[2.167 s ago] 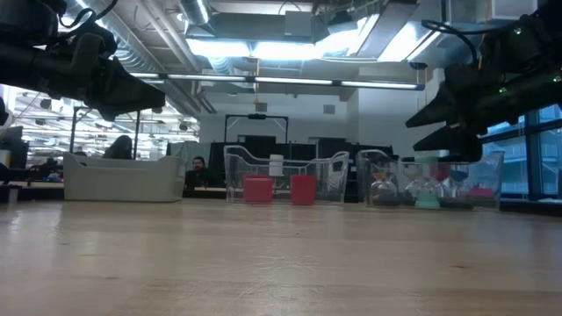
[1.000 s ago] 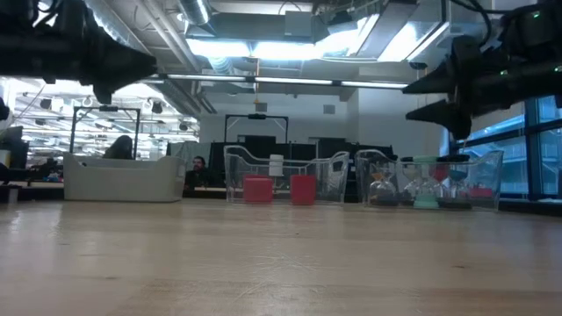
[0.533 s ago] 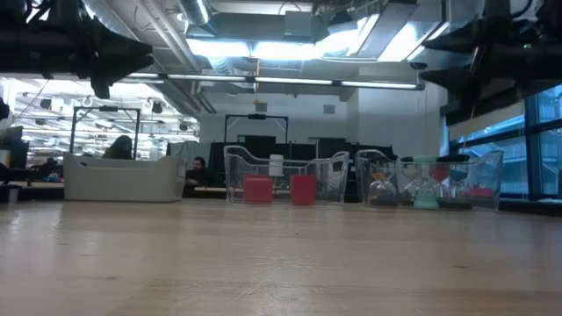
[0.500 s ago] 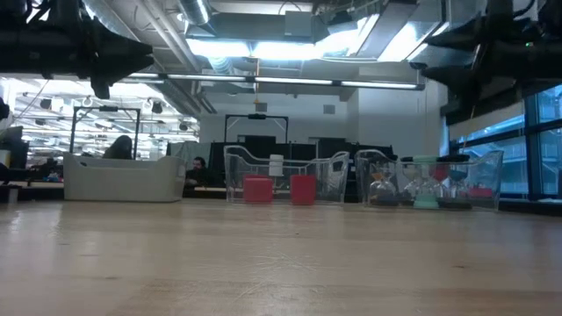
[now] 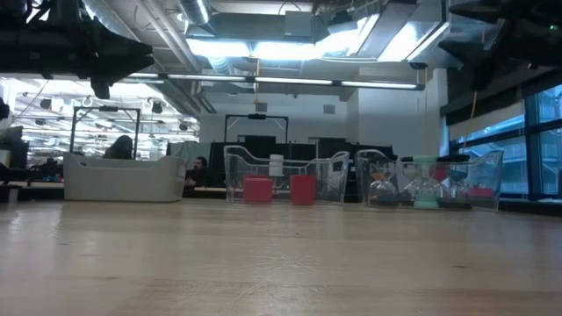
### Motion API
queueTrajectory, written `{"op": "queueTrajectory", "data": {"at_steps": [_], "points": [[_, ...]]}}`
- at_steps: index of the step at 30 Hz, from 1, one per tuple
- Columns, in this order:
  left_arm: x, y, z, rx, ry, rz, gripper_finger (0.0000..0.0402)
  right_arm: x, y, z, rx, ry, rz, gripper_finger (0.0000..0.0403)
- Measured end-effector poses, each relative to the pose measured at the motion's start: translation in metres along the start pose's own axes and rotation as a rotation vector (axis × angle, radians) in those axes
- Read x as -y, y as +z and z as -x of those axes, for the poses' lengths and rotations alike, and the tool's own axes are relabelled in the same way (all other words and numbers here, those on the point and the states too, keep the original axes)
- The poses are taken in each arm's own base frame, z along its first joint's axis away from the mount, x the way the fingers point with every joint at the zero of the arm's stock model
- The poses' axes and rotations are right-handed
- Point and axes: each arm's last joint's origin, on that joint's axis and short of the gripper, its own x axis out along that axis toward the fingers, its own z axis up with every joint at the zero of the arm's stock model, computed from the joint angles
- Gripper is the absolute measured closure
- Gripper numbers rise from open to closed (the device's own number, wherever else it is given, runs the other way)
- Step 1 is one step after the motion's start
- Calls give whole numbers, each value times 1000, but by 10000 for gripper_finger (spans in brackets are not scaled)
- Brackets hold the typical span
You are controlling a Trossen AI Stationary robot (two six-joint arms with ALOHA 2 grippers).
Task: Pick & Place Office items
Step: Return to Home Position
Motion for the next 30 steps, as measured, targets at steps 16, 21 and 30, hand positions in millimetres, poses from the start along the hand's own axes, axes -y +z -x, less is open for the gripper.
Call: {"op": "queueTrajectory", "data": {"at_steps": [16, 21, 30], "points": [[0, 0, 0, 0, 0, 0, 281, 8, -5, 1, -17, -63, 22, 84], [0, 0, 0, 0, 3, 0, 283, 22, -30, 4, -117, -133, 30, 84], [0, 0, 0, -1, 4, -1, 283, 33, -47, 10, -328, -221, 31, 84]]}}
